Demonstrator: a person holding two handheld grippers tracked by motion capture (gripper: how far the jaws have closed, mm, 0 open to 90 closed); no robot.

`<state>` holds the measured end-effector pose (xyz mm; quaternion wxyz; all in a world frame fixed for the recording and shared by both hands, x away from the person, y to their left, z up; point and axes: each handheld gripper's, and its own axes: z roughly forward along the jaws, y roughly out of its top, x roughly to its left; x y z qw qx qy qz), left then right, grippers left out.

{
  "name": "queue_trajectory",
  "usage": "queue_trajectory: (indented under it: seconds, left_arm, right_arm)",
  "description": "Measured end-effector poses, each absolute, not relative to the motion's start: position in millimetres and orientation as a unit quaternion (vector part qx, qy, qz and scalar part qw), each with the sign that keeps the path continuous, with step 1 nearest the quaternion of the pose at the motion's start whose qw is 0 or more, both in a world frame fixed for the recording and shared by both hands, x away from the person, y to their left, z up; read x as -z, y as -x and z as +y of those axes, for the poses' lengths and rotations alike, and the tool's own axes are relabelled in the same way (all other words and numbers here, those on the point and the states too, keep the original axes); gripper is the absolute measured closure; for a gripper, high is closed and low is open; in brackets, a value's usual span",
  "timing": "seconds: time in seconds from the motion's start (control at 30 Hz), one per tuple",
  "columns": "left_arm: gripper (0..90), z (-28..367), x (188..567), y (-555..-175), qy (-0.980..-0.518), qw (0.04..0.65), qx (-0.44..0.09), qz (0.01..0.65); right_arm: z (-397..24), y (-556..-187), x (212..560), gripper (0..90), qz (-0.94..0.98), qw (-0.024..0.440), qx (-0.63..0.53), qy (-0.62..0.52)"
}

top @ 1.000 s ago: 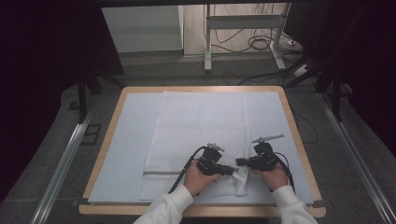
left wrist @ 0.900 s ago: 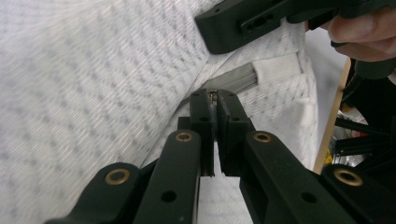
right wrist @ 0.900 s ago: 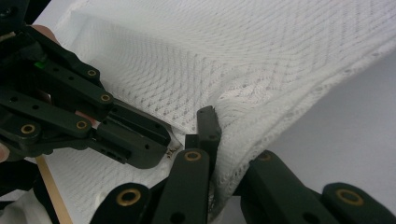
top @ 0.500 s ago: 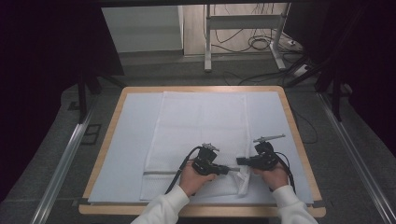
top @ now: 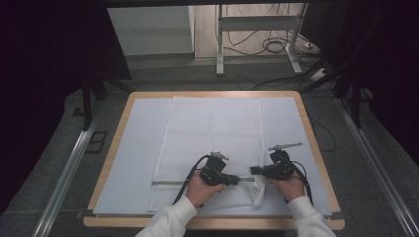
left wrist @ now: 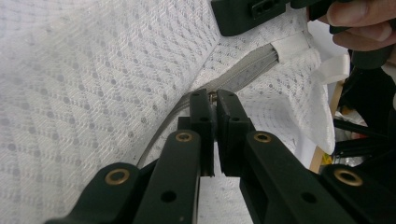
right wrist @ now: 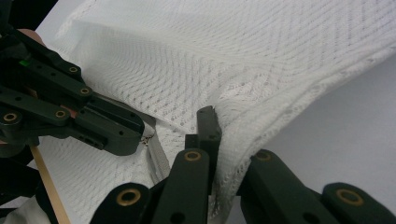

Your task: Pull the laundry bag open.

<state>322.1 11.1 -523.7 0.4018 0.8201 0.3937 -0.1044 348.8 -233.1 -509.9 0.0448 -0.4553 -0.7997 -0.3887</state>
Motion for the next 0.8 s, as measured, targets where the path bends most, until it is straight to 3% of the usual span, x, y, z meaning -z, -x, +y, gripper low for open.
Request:
queue_trajectory:
  seconds: [0.8]
  left_arm:
    - [87.2, 25, 525, -324, -0.82, 0.395, 0.105, 0.401]
  right_arm:
    - [-232, -348, 510, 88.6, -0.799, 0.045, 0.389, 0.456]
